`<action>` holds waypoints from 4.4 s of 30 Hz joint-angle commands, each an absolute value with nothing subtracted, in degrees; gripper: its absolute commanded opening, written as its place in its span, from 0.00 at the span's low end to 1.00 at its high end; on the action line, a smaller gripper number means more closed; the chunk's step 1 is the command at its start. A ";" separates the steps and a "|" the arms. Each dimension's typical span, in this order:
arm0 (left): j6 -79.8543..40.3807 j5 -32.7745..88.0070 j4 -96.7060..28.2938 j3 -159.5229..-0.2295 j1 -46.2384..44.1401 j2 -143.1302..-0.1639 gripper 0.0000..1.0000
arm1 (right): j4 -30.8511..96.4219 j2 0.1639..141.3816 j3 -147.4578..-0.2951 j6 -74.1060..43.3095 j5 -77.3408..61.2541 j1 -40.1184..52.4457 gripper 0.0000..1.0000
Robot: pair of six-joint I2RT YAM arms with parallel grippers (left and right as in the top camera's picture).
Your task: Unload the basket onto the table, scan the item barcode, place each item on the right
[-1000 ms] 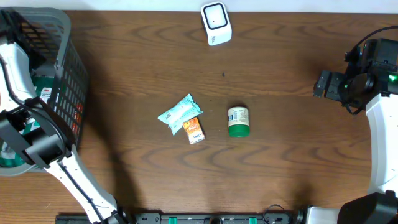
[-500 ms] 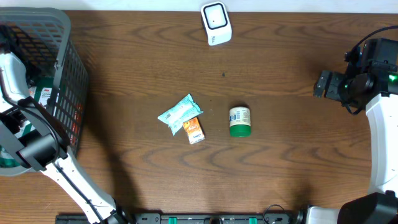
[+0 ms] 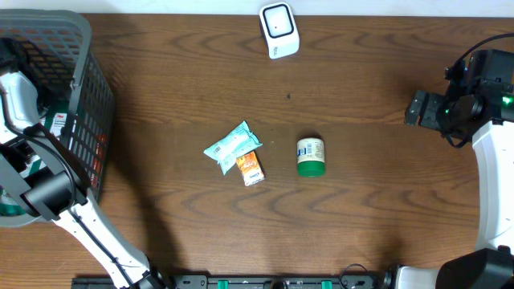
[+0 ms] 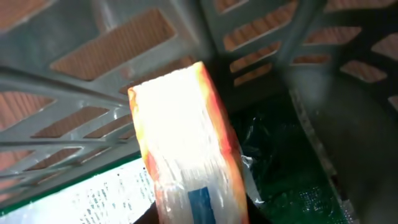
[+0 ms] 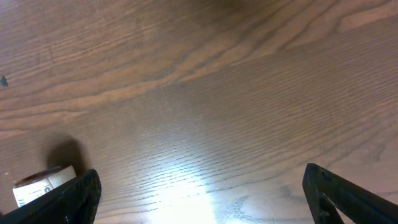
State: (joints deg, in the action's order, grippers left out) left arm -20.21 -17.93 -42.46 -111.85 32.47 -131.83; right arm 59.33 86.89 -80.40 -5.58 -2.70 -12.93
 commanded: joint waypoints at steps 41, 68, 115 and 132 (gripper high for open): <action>0.43 9.76 -89.89 -111.85 -8.93 -129.43 0.17 | 59.46 87.00 -80.79 -5.06 -1.98 -12.93 0.99; 0.21 7.68 -81.76 -108.44 -9.08 -130.80 0.69 | 59.46 87.00 -80.79 -5.06 -1.98 -12.93 0.99; 6.52 11.53 -93.86 -129.12 35.38 -133.78 0.95 | 59.46 87.00 -80.79 -5.06 -1.98 -12.93 0.99; 7.81 18.17 -93.14 -128.35 35.33 -127.20 0.84 | 59.46 87.00 -80.79 -5.06 -1.98 -12.93 0.99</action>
